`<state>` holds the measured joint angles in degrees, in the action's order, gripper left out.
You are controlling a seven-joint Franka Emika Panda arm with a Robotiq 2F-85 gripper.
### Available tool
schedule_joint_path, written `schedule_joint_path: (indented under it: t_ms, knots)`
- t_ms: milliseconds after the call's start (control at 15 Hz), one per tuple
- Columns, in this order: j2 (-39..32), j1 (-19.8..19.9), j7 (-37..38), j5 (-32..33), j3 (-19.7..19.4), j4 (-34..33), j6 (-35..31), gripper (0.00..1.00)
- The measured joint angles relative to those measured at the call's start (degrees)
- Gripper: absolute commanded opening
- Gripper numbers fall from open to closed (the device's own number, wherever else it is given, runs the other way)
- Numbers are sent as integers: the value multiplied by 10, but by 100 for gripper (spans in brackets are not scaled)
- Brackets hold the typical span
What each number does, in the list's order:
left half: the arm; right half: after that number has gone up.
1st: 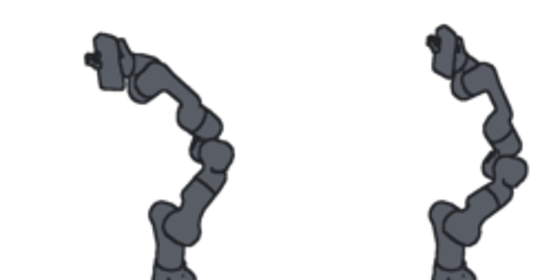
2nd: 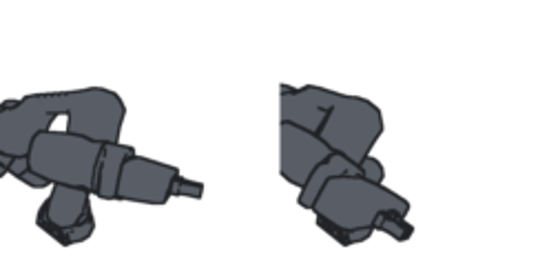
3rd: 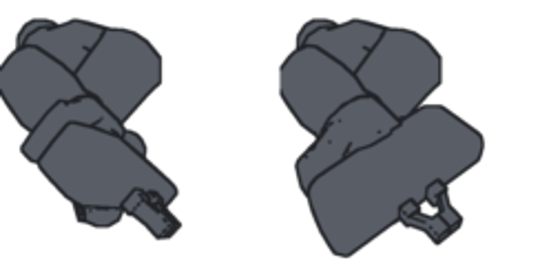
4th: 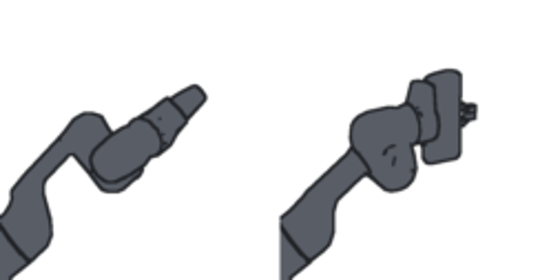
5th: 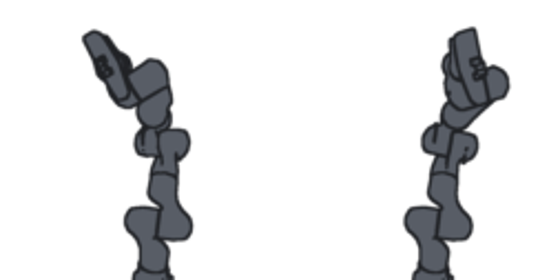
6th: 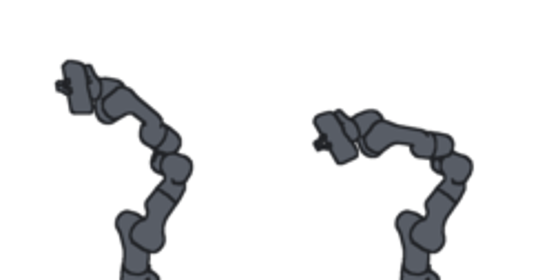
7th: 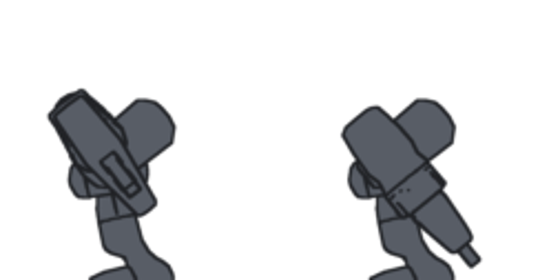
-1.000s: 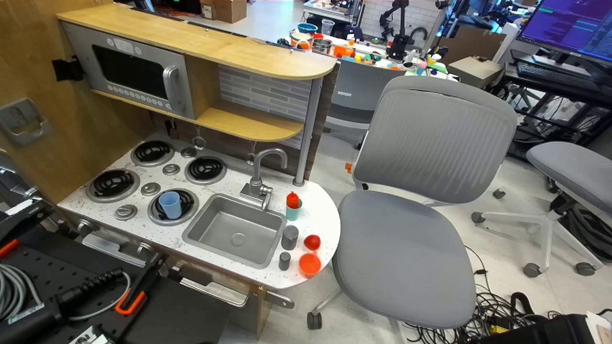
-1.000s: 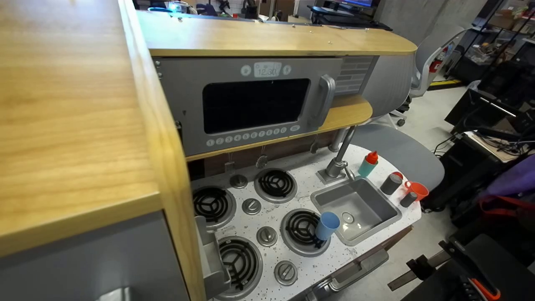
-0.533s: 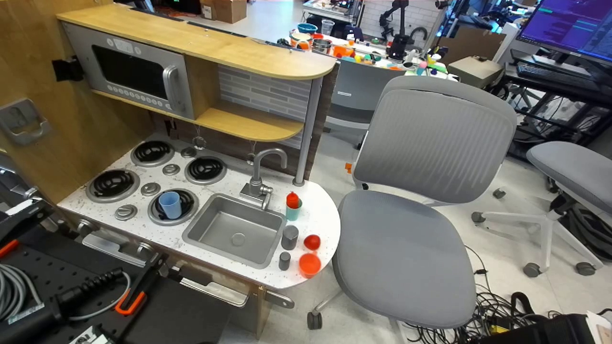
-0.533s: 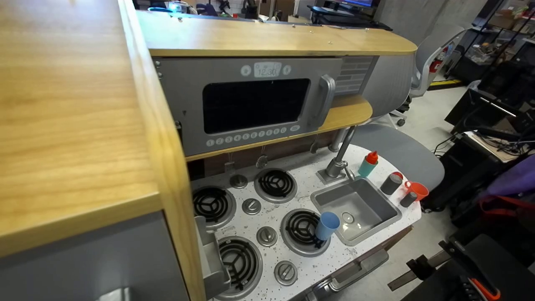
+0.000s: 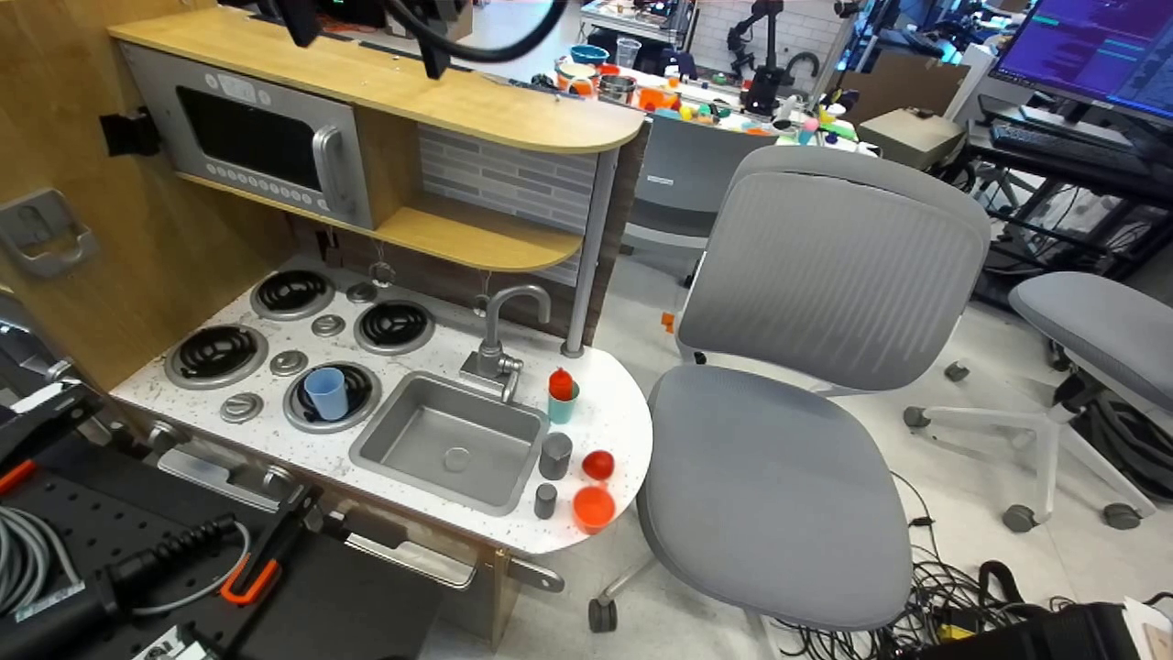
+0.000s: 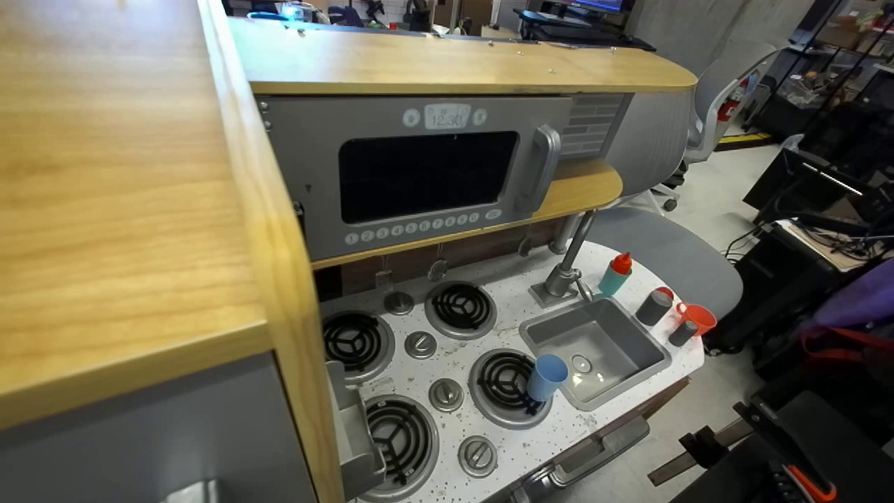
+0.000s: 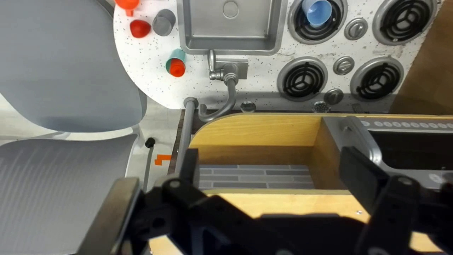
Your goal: Put the grey block in the sink
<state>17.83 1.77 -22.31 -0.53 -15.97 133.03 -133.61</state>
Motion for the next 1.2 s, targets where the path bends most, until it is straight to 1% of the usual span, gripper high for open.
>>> schedule_joint_path:
  t_ms: [533, 933, 1200]
  knots:
    - [-163, 50, -10, -4, -1, -85, -3, 100]
    - [-249, 94, -65, -44, 2, -118, -5, 100]
    - [-324, 120, -87, -70, 20, -139, -58, 100]
